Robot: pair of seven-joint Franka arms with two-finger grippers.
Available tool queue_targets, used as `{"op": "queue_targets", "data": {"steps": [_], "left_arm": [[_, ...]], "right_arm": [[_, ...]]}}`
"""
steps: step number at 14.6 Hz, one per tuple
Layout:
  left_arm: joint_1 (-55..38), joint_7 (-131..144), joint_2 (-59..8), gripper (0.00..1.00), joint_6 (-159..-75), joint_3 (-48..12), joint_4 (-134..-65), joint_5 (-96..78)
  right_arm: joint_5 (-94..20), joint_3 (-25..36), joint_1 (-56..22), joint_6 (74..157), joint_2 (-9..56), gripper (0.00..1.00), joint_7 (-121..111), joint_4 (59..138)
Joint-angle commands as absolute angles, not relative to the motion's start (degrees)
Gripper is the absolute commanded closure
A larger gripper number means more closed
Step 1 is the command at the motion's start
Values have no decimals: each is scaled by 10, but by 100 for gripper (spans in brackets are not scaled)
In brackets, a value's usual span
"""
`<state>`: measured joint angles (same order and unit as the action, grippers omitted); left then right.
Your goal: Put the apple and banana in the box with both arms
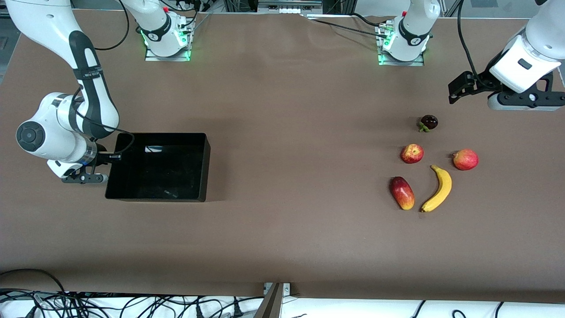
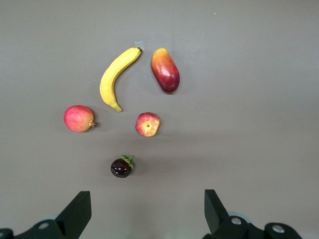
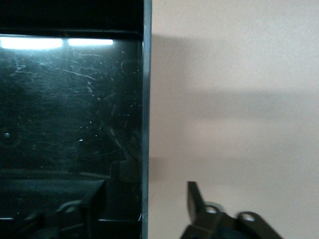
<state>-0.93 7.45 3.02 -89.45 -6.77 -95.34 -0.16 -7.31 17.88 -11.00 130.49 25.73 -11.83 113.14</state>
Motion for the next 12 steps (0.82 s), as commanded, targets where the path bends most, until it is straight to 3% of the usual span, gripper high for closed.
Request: {"op": "queue_targets", "data": {"steps": [1, 2, 7, 12], "left_arm": [[-11, 74, 20, 0, -887, -69, -934, -3], [-11, 74, 20, 0, -887, -69, -934, -3], [-11, 74, 20, 0, -887, -69, -933, -3], [-10, 74, 20, 0, -887, -68, -933, -3]], "right_arm": [[-98, 175, -108, 1308, 260, 83, -125, 1136], [-107, 173, -109, 1307, 261, 100, -124, 1136], [-120, 171, -112, 1279, 257, 100, -125, 1108], [-128, 135, -116, 1138, 258, 100, -121, 970]]}}
